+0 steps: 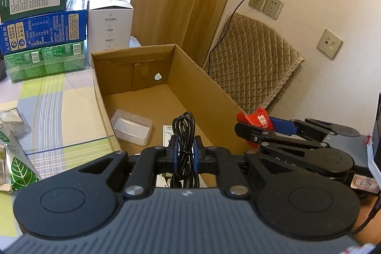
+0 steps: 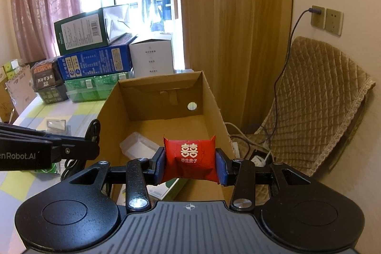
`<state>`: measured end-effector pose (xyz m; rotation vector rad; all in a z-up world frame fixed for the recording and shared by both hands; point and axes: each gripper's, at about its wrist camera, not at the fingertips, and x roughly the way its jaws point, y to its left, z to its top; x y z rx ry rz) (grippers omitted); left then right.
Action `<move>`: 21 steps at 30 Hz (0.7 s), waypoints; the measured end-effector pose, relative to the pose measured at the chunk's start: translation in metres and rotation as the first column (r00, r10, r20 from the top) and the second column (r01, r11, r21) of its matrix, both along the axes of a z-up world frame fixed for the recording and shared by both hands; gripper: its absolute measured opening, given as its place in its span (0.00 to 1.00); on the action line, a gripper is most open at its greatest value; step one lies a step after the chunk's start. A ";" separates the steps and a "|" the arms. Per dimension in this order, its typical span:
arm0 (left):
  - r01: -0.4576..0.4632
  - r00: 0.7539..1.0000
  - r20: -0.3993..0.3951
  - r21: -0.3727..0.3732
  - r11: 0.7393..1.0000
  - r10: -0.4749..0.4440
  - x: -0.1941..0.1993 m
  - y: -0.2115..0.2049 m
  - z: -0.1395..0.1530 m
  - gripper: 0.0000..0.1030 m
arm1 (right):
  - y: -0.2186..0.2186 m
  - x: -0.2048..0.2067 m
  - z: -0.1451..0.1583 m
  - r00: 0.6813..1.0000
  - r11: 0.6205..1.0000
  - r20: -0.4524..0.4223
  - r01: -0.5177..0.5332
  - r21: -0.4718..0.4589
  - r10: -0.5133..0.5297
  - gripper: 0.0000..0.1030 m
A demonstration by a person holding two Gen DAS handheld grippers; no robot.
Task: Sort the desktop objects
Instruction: 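Carry the candy packet and cable with both tools over the cardboard box, then open both tools to drop the candy packet and cable into the box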
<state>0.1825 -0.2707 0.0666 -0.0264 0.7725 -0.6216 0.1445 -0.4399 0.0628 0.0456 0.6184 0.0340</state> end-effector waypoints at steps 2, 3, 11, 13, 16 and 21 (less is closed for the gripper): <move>-0.008 1.000 -0.004 -0.003 1.000 0.008 0.006 0.000 -0.003 0.09 | 0.000 0.004 -0.002 1.000 1.000 -0.006 0.000 0.001 0.000 0.39; -0.012 1.000 -0.008 -0.005 1.000 0.012 0.008 -0.001 -0.004 0.09 | -0.001 0.006 -0.003 1.000 1.000 -0.008 0.001 0.002 -0.001 0.39; -0.031 0.999 -0.026 -0.012 0.999 0.031 0.022 0.000 -0.017 0.08 | 0.000 0.014 -0.010 1.000 1.000 -0.018 0.000 0.009 0.001 0.39; -0.051 0.998 -0.035 -0.013 0.999 0.050 0.026 0.002 -0.019 0.13 | 0.001 0.015 -0.010 1.000 1.000 -0.019 -0.004 0.010 0.004 0.39; -0.057 0.998 -0.036 -0.008 0.998 0.056 0.027 0.007 -0.022 0.13 | 0.004 0.016 -0.012 1.000 1.000 -0.023 -0.008 0.010 0.008 0.39; -0.062 0.998 -0.031 -0.002 0.998 0.062 0.024 0.016 -0.021 0.13 | 0.008 0.015 -0.012 1.000 1.000 -0.027 -0.014 0.014 0.014 0.39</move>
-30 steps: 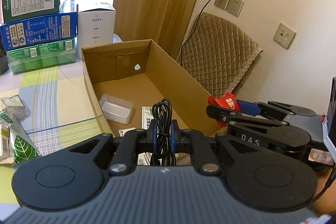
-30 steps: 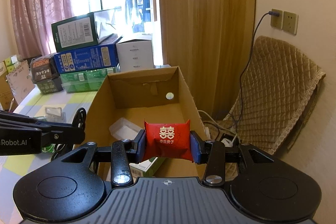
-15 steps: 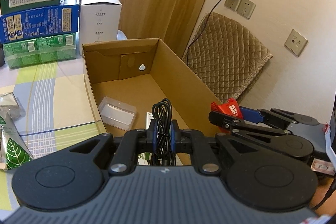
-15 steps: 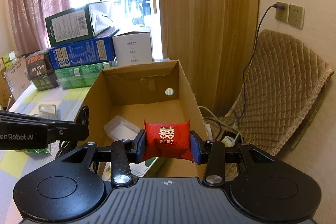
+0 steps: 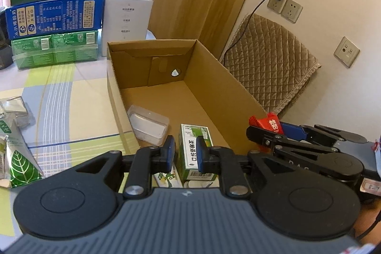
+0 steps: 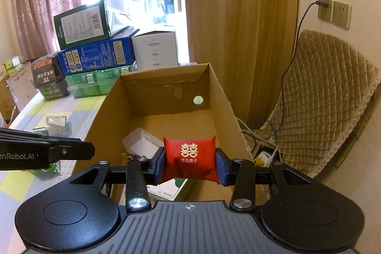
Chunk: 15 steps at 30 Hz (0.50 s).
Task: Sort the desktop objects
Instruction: 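Open both tools to drop the candy packet and cable into the box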
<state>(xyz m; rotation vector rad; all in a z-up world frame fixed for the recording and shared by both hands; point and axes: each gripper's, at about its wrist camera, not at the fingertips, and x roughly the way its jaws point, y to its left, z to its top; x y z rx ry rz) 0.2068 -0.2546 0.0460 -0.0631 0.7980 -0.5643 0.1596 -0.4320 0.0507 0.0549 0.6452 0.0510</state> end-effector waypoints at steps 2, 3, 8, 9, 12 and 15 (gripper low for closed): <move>0.000 1.000 0.003 0.002 1.000 0.000 -0.002 0.002 0.001 0.13 | 0.002 0.000 0.000 1.000 1.000 -0.001 -0.003 -0.001 0.003 0.39; -0.002 1.000 0.007 0.006 1.000 0.002 -0.003 0.003 0.002 0.13 | 0.002 0.000 0.001 1.000 1.000 -0.002 -0.004 -0.001 0.004 0.39; -0.003 1.000 0.012 0.000 1.000 0.003 -0.007 0.009 0.005 0.14 | 0.006 0.001 0.003 1.000 1.000 0.001 -0.009 -0.002 0.009 0.39; -0.005 1.000 0.012 -0.003 1.000 0.005 -0.007 0.010 0.005 0.14 | 0.007 0.002 0.004 1.000 1.000 0.003 -0.010 -0.003 0.010 0.39; -0.009 1.000 0.013 -0.003 1.000 0.009 -0.009 0.012 0.006 0.15 | 0.010 0.003 0.005 1.000 1.000 0.004 -0.014 -0.002 0.014 0.39; -0.014 1.000 0.013 -0.006 1.000 0.014 -0.010 0.015 0.006 0.15 | 0.012 0.005 0.005 1.000 1.000 0.005 -0.023 0.007 0.023 0.41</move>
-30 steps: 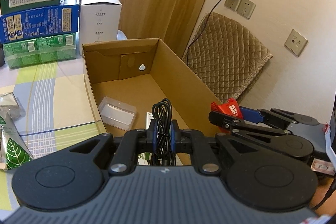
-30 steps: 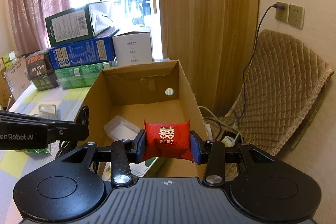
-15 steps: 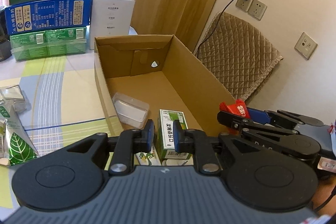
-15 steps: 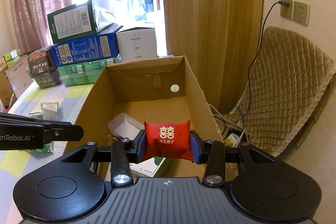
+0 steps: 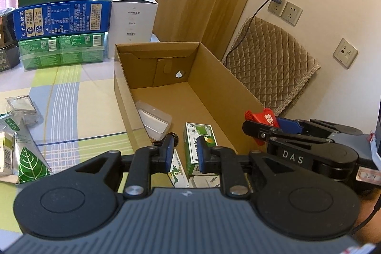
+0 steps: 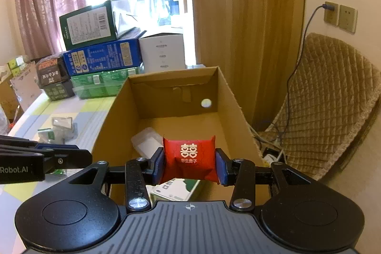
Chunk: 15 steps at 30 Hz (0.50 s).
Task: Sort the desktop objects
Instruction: 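Open both tools to drop the candy packet and cable into the box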
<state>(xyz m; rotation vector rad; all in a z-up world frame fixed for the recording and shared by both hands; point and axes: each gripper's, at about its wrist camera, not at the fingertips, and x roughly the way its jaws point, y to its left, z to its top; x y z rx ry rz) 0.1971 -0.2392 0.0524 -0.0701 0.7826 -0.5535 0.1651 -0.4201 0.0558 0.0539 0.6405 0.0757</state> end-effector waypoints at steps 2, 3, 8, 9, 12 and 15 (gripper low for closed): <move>-0.004 1.000 0.000 -0.001 1.000 0.004 0.000 0.002 0.000 0.15 | 0.001 0.002 0.000 1.000 1.000 0.002 -0.011 0.007 0.011 0.53; -0.006 1.000 0.001 -0.001 1.000 0.006 -0.001 0.003 0.000 0.17 | 0.002 0.002 0.000 1.000 1.000 0.006 -0.013 0.007 0.012 0.59; -0.019 1.000 0.008 -0.003 1.000 0.019 -0.001 0.011 0.000 0.26 | 0.003 0.001 0.001 1.000 1.000 0.010 -0.015 0.003 0.015 0.60; -0.024 1.000 0.008 -0.004 1.000 0.024 -0.001 0.013 0.001 0.27 | 0.004 0.001 0.001 1.000 1.000 0.009 -0.014 0.003 0.014 0.60; -0.033 0.999 0.008 -0.005 0.999 0.033 -0.001 0.018 0.001 0.27 | 0.004 0.000 0.001 1.000 1.000 0.009 -0.011 0.002 0.011 0.61; -0.040 0.999 0.010 -0.006 0.999 0.040 -0.003 0.022 0.002 0.29 | 0.003 -0.006 0.002 1.000 1.000 0.014 -0.003 0.007 0.003 0.62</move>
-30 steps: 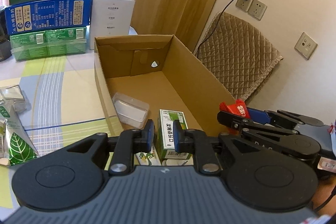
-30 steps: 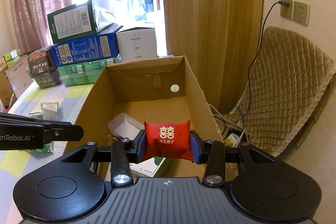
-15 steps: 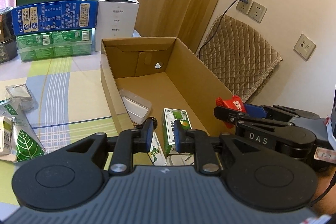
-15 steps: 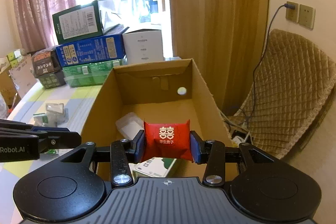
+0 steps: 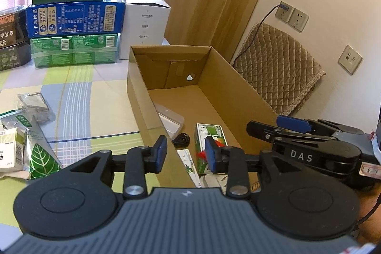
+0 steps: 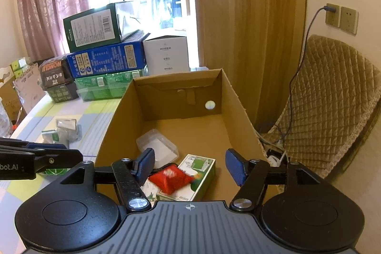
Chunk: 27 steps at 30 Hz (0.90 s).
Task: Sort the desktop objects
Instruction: 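Open both tools to drop the candy packet and cable into the box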
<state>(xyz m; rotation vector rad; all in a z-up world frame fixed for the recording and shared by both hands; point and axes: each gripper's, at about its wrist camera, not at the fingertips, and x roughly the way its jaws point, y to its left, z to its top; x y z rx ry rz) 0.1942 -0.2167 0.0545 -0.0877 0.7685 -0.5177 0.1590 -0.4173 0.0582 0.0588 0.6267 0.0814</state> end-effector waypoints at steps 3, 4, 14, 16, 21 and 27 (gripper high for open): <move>-0.008 1.000 0.002 0.000 1.000 0.008 -0.004 0.006 0.001 0.33 | -0.001 -0.007 0.002 1.000 1.000 0.002 0.007 0.002 -0.007 0.65; -0.011 1.000 0.002 0.001 1.000 0.011 -0.005 0.008 0.002 0.35 | -0.001 -0.010 0.003 1.000 1.000 0.003 0.009 0.005 -0.009 0.66; -0.045 0.999 0.014 -0.003 0.999 0.045 -0.027 0.033 0.009 0.53 | 0.014 -0.037 0.015 1.000 1.000 0.009 0.004 0.020 -0.005 0.74; -0.053 0.998 0.018 0.008 0.999 0.052 -0.031 0.037 0.011 0.58 | 0.020 -0.041 0.016 1.000 1.000 0.003 -0.005 0.016 0.005 0.76; -0.073 0.997 0.033 0.020 0.997 0.072 -0.044 0.052 0.015 0.67 | 0.036 -0.050 0.021 1.000 1.000 0.000 -0.029 0.006 0.029 0.83; -0.111 0.993 0.043 0.032 0.993 0.109 -0.058 0.075 0.018 0.82 | 0.056 -0.058 0.026 0.998 0.998 0.002 -0.058 0.000 0.058 0.90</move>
